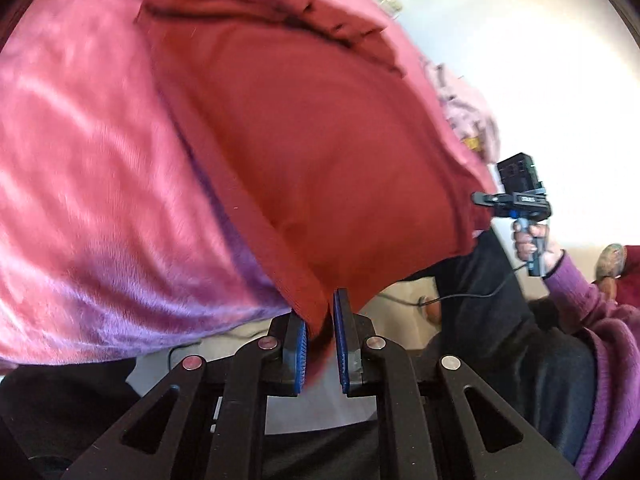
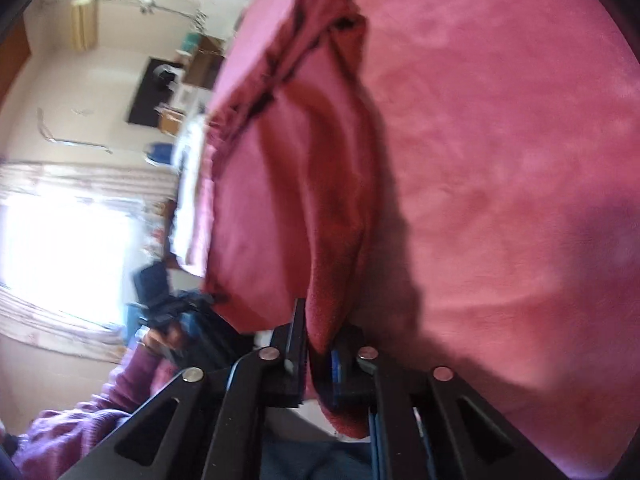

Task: Fold clothes
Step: 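Grasp the garment end with both grippers and lift it to fold, then lay the lifted dark red garment end over the rest and open both grippers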

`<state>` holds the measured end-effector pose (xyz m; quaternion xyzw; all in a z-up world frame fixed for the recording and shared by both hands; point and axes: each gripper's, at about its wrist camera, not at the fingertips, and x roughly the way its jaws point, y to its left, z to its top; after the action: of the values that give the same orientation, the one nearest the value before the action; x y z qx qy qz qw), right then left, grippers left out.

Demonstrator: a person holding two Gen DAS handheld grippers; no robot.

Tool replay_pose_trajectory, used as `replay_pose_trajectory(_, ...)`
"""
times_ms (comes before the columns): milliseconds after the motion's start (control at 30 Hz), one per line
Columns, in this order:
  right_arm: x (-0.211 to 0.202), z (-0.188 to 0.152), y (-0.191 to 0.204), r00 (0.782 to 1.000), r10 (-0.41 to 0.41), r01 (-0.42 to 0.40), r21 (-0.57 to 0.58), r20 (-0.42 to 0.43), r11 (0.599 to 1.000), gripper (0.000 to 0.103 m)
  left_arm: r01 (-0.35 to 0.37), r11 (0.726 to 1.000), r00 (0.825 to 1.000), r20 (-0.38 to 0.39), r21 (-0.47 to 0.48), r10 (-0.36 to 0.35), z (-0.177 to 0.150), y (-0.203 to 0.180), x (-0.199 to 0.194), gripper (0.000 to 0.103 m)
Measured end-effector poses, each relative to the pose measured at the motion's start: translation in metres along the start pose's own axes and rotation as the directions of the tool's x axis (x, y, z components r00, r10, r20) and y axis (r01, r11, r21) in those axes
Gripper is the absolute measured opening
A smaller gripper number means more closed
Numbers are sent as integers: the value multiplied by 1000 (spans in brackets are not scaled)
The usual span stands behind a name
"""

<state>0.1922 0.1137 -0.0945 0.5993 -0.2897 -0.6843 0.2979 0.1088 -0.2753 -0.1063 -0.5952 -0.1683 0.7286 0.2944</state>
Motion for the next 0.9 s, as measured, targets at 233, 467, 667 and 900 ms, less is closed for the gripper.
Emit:
replay_pose_trajectory(233,11,2,6,991,-123,120,-71,-46,990,18,-171,985,968,-189,-27,162,2,4,52,37)
replay_pose_trajectory(467,14,5,6,990,-128,126,-39,-50,991,19,-165,984,969,-199,-72,148,7,9,60,47)
replay_pose_trajectory(667,16,4,4,989,-142,142,8,-42,990,10,-182,981,969,-180,-64,168,3,5,61,12)
replay_pose_trajectory(900,8,-3,17,1000,-22,22,56,9,998,3,-48,996,999,-26,-79,46,-9,-12,25,6)
